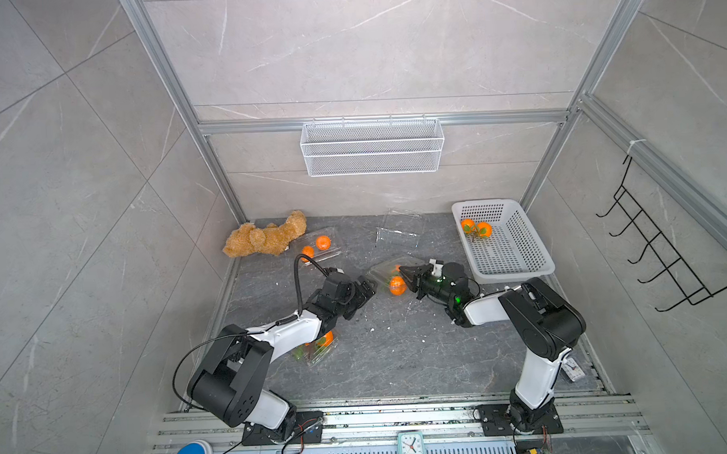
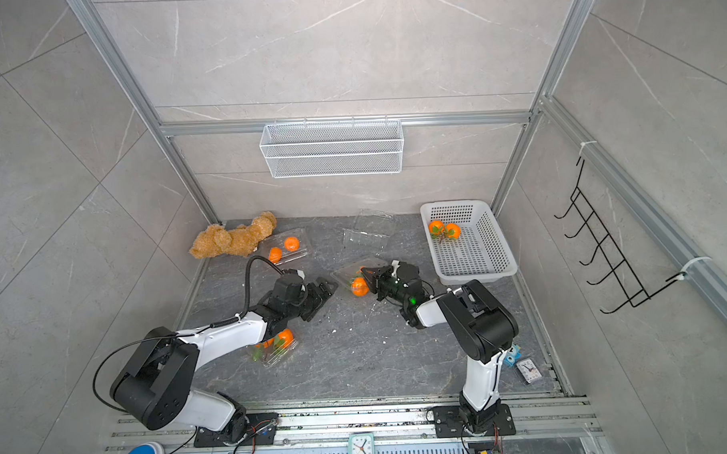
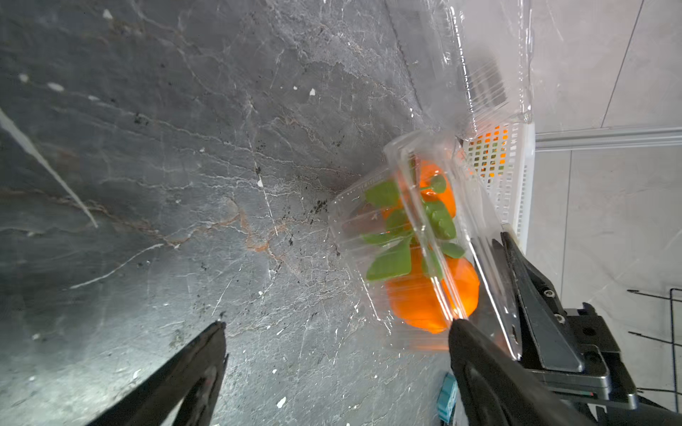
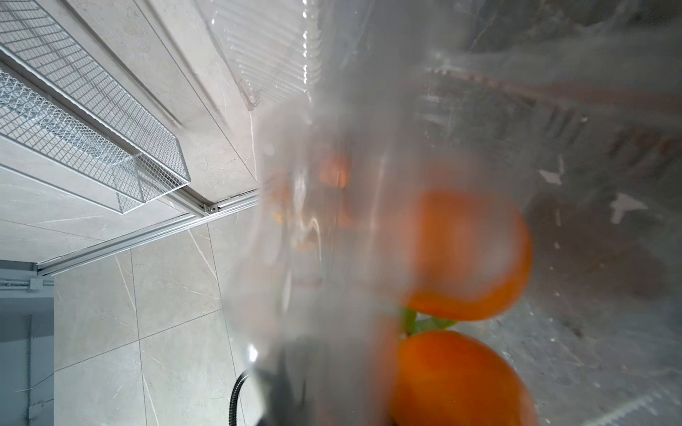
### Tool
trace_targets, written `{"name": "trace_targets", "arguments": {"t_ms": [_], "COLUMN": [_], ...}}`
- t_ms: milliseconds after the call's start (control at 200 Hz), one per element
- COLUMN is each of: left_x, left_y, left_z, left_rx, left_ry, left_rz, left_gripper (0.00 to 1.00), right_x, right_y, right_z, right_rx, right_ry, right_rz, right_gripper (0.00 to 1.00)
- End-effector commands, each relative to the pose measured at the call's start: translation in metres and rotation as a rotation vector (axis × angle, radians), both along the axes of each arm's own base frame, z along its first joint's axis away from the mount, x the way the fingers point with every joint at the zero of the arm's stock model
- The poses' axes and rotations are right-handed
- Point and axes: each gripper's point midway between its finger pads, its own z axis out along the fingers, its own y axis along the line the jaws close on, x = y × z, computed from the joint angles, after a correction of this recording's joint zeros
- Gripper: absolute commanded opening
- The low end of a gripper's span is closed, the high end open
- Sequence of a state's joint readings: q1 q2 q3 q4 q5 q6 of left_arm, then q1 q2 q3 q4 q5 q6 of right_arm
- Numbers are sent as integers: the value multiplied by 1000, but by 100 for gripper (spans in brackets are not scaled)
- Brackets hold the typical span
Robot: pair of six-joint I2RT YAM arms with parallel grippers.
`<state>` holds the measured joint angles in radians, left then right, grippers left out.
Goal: Take oranges out of containers
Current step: Open the packing box at the center of the board.
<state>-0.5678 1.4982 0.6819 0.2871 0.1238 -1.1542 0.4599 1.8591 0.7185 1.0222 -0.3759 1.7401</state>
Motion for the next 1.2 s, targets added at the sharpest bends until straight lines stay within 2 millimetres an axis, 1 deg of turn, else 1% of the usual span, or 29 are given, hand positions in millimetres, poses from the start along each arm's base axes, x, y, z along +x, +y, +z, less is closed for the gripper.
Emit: {"name": "trace_targets", "arguments": {"t_ms": [0,165,344,743,928,1197], "left_x": [20,29,33,35,30,34], "left_y": [-12,-17,-17,-17,-10,-15], "left_z": [19,13,6,7,10,12], "left_rx": [-143,-180,-236,-300,-301,-314], "left_ry": [-65,-58,-57,-72,-87,-90], "left_rz": [63,90,129,154,169,153], "left_gripper": [95,95,95,94,94,94], "right_x": [7,5,3,3,4,4], "right_y": [2,1,0,0,0,0], "right_z": [6,5,2,0,-1,-1], "right_rx": [31,26,30,40,38,32], "right_ry": [0,6,10,9,10,8], "right_rz": [-20,-22,-21,-21,-24,-23], "right_gripper": [19,18,18,17,17,17]}}
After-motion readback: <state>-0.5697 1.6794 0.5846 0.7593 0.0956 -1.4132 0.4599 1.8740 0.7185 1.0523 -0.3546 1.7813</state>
